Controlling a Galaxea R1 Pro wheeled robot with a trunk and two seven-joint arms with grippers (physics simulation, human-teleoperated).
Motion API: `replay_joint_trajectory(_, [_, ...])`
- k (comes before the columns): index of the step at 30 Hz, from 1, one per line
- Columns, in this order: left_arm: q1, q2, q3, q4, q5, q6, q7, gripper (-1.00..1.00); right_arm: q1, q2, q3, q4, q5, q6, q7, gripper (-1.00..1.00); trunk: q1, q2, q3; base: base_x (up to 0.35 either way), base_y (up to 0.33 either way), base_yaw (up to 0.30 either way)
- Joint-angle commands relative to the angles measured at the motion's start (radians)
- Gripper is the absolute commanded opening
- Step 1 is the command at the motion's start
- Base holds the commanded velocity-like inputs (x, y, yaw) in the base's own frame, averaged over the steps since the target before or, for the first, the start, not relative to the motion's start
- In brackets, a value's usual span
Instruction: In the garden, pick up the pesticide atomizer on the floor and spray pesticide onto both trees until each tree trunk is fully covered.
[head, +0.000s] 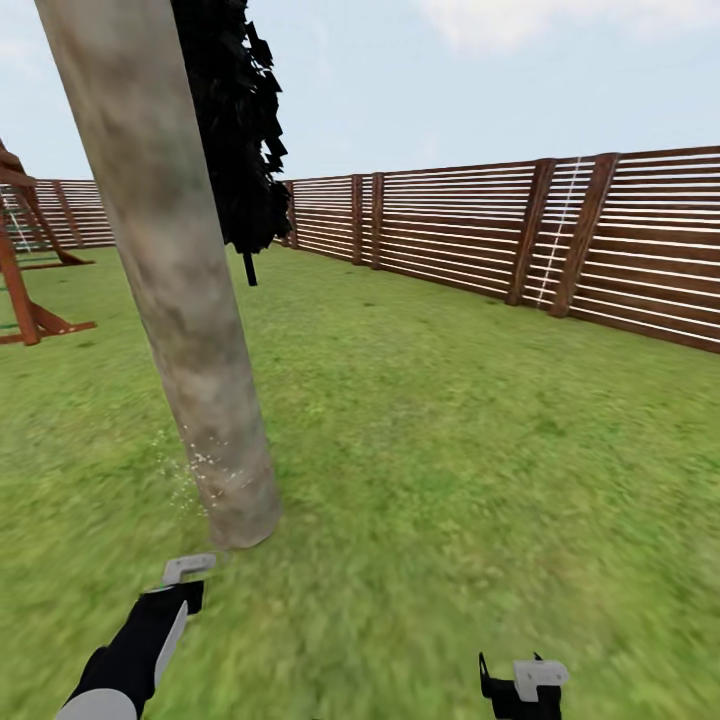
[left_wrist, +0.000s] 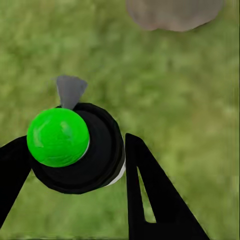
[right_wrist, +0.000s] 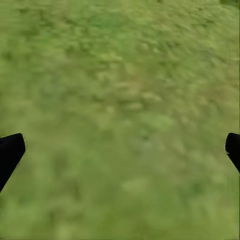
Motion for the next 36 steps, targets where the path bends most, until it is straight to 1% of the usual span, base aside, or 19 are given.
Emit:
replay_joint_trajectory(1, [0.000, -0.001, 0.000, 0.001, 0.004, -0.001, 0.022, -1.00, 0.000, 0.000, 0.000, 0.000, 0.000, 0.000, 0.000, 1.00, 0.000, 0.000, 0.000, 0.000, 0.000, 0.185])
replay_joint_trajectory(3, [0.003, -0.002, -0.001, 0.003, 0.015, -0.002, 0.031, -1.00, 0.000, 0.000, 0.000, 0.000, 0.000, 0.000, 0.001, 1.00, 0.000, 0.000, 0.000, 0.000, 0.000, 0.067])
replay_joint_trajectory(4, [0.006, -0.007, -0.006, 0.003, 0.033, -0.003, 0.031, -1.00, 0.000, 0.000, 0.000, 0.000, 0.000, 0.000, 0.000, 1.00, 0.000, 0.000, 0.000, 0.055, -0.104, 0.013])
replay_joint_trajectory(7, [0.009, -0.014, -0.009, 0.003, 0.044, 0.001, 0.033, -1.00, 0.000, 0.000, 0.000, 0.000, 0.000, -0.001, 0.001, 1.00, 0.000, 0.000, 0.000, 0.154, -0.189, 0.004])
replay_joint_trajectory(17, [0.010, -0.017, -0.009, 0.003, 0.045, 0.012, 0.031, -1.00, 0.000, 0.000, 0.000, 0.000, 0.000, 0.000, 0.001, 1.00, 0.000, 0.000, 0.000, 0.229, -0.200, 0.003])
replay_joint_trajectory(22, [0.010, -0.019, -0.009, 0.003, 0.045, 0.013, 0.032, -1.00, 0.000, 0.000, 0.000, 0.000, 0.000, 0.000, 0.001, 1.00, 0.000, 0.000, 0.000, 0.195, -0.216, 0.232])
replay_joint_trajectory(30, [0.011, -0.025, -0.009, 0.002, 0.045, 0.011, 0.032, -1.00, 0.000, 0.000, 0.000, 0.000, 0.000, 0.000, 0.001, 1.00, 0.000, 0.000, 0.000, 0.017, -0.271, 0.272])
replay_joint_trajectory(36, [0.011, -0.025, -0.012, -0.006, 0.044, 0.007, 0.036, -1.00, 0.000, 0.000, 0.000, 0.000, 0.000, 0.000, 0.001, 1.00, 0.000, 0.000, 0.000, 0.000, -0.275, 0.043])
